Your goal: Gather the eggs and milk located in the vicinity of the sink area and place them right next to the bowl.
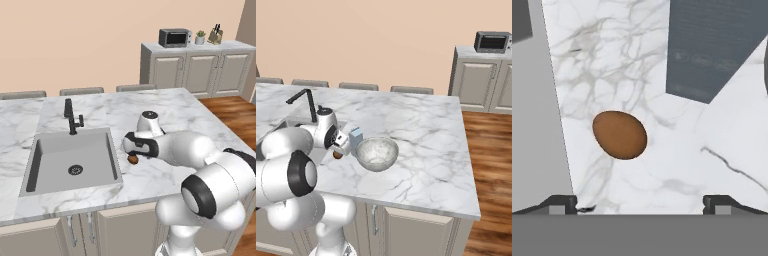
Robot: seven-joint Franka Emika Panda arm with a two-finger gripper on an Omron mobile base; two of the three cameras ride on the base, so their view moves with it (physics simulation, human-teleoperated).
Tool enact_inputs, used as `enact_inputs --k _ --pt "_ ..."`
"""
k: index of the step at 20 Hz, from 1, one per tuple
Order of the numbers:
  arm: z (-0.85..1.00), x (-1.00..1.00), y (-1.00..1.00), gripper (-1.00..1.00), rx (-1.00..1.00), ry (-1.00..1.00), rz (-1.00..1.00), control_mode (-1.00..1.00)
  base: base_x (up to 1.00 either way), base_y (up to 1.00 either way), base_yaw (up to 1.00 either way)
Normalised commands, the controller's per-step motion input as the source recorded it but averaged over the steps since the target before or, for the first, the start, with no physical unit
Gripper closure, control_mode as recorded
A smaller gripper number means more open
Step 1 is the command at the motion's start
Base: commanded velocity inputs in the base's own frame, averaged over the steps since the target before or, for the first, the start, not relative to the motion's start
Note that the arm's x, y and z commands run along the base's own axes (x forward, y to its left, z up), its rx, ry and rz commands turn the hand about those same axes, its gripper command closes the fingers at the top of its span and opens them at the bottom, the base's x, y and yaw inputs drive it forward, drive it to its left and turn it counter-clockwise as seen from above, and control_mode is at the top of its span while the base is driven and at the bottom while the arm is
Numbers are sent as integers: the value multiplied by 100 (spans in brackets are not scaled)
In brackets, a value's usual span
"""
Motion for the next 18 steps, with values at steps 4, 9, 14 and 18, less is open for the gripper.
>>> enact_inputs --k 4,9,14,18 --pt "-12 11 0 -100 0 0 -1 -100 0 0 0" --pt "-15 7 1 -100 0 0 -1 -100 0 0 0" --pt "-10 5 6 -100 0 0 0 -100 0 0 0" --pt "-8 7 5 -100 0 0 0 -100 0 0 0"
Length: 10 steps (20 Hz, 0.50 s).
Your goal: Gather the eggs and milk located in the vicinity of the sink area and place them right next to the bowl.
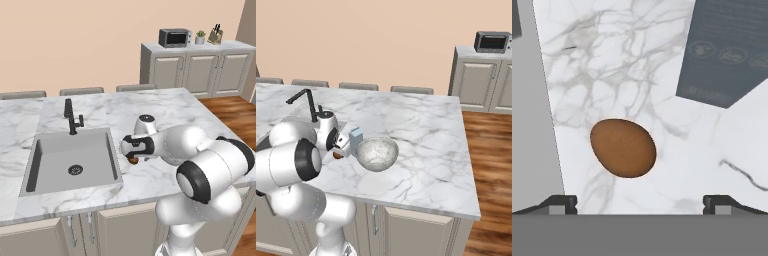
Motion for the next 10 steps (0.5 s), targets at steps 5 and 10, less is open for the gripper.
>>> enact_inputs --k 5,10 --pt "-5 6 0 -100 0 0 0 -100 0 0 0" --pt "-8 2 1 -100 0 0 0 -100 0 0 0"
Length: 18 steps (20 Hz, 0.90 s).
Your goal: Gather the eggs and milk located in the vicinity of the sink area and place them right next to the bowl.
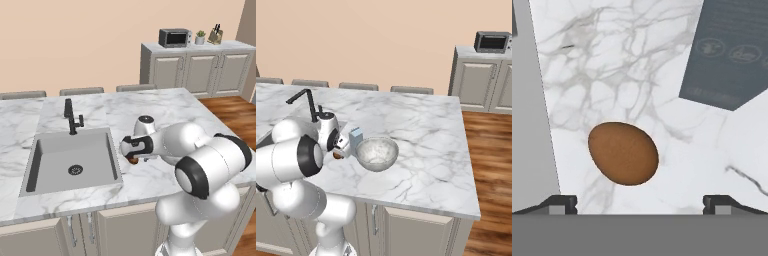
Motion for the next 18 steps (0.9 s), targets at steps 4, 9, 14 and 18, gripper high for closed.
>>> enact_inputs --k 4,9,14,18 --pt "-8 4 3 -100 0 0 0 -100 0 0 0" --pt "-7 4 2 -100 0 0 0 -100 0 0 0" --pt "-4 7 0 -100 0 0 0 -100 0 0 0" --pt "-5 10 1 -100 0 0 0 -100 0 0 0"
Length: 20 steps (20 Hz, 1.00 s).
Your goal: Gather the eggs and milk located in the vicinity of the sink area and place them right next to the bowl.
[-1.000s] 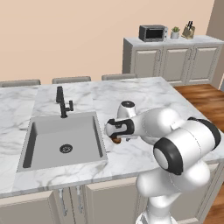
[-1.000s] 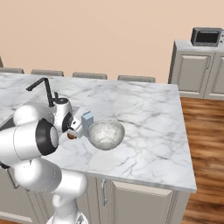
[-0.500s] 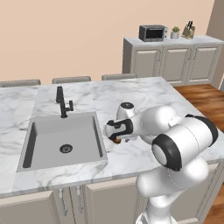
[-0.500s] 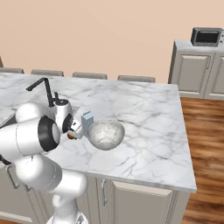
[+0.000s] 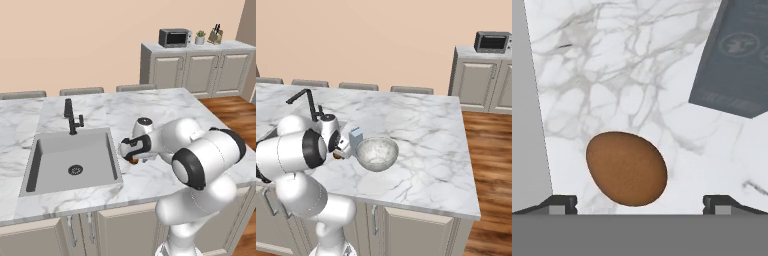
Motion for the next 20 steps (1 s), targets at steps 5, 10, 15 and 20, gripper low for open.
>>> enact_inputs --k 5,10,15,20 --pt "-7 9 2 -100 0 0 0 -100 0 0 0" --pt "-8 3 2 -100 0 0 0 -100 0 0 0" --pt "-7 2 0 -100 0 0 0 -100 0 0 0" --pt "-9 1 0 -100 0 0 0 -100 0 0 0"
